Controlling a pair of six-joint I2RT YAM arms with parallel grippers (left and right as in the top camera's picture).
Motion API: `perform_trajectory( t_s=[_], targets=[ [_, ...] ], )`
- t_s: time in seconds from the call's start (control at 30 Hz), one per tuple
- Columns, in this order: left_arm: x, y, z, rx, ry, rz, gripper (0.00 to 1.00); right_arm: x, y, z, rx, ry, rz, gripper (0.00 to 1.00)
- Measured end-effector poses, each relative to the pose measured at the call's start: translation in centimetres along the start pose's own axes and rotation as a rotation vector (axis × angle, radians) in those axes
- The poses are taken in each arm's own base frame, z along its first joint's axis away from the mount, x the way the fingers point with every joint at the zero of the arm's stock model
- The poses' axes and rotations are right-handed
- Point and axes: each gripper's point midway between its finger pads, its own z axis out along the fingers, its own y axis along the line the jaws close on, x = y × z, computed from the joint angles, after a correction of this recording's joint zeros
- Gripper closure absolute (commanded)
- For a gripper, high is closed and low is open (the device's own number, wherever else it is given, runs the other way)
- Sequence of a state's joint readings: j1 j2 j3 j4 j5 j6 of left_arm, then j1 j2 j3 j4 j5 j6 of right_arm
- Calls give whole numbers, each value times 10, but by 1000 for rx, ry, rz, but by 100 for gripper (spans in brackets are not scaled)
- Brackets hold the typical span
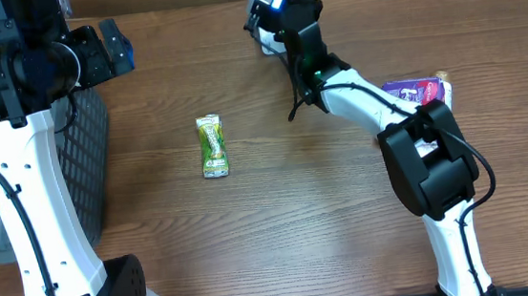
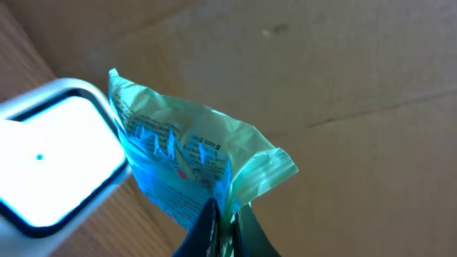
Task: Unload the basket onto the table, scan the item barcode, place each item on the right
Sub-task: 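Hold the wipes pack in front of the scanner window, then carry the wipes pack right and drop it onto the purple pack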
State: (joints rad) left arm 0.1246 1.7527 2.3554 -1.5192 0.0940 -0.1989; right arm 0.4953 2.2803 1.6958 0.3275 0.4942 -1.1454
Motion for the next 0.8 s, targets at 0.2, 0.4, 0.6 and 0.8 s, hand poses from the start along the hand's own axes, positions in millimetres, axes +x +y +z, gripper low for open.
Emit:
perform_trajectory(
  t_s=[0.2,0.4,0.6,0.8],
  targets=[
    [0,0,0,0,1,0,0,-29,19,-38,-159,12,110,96],
    [0,0,0,0,0,0,1,-40,-34,-116,-282,113,562,96],
    [0,0,0,0,-1,0,0,13,-74,-202,-424,393,1068,96],
    [0,0,0,0,0,0,0,113,-45,-239,-392,910,1319,96]
  ],
)
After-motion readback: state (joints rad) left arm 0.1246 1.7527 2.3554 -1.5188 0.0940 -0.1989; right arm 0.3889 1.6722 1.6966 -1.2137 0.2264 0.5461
